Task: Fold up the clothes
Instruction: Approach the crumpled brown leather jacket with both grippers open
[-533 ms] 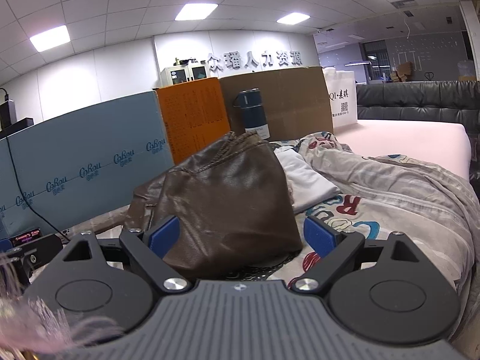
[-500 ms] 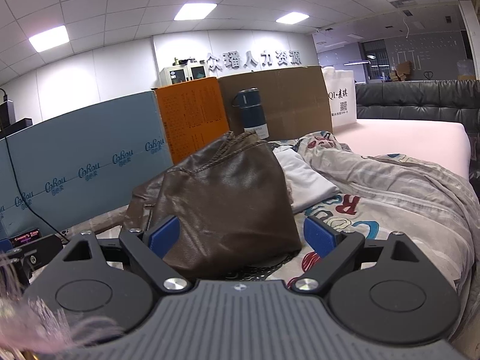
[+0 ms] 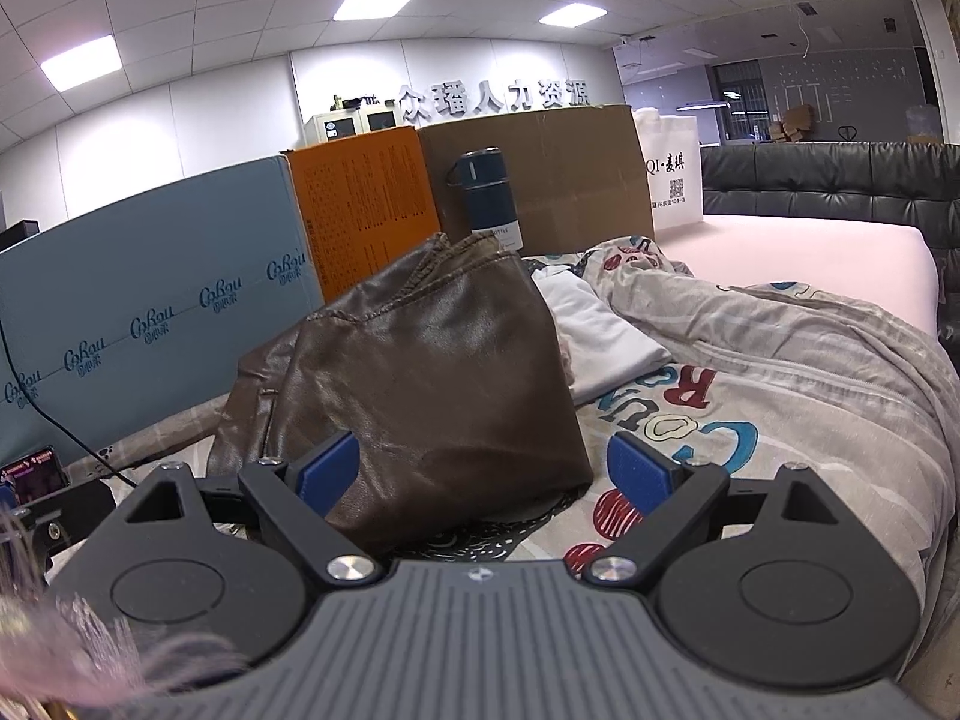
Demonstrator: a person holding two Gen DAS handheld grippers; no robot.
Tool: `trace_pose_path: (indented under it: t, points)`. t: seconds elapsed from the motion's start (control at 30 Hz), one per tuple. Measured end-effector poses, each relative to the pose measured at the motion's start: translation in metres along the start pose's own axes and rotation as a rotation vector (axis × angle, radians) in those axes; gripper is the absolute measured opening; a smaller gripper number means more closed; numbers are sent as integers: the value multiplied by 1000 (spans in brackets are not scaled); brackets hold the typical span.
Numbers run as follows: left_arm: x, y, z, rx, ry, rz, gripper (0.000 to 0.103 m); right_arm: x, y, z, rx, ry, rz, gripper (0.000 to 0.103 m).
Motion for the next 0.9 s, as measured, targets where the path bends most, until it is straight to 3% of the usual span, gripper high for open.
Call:
trace_pose_path:
  t: [0.53,0.9]
  points:
    - [-35,-2,7,40,88,96,103,-24,-13,6,-8,49,37,89]
    - [-56,-4,1,37,114,113,103,-44,-25,5,-24,70,59,89]
Point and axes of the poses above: each gripper's, at about its wrist camera, not at the fingertips, and x roughly against the way its jaws point, y to its left, z to its underside, the point moved 3 cm from there along -x, roughly the way its jaws point, and after that the axes turned 1 degree about -x, right-handed, at the moved point
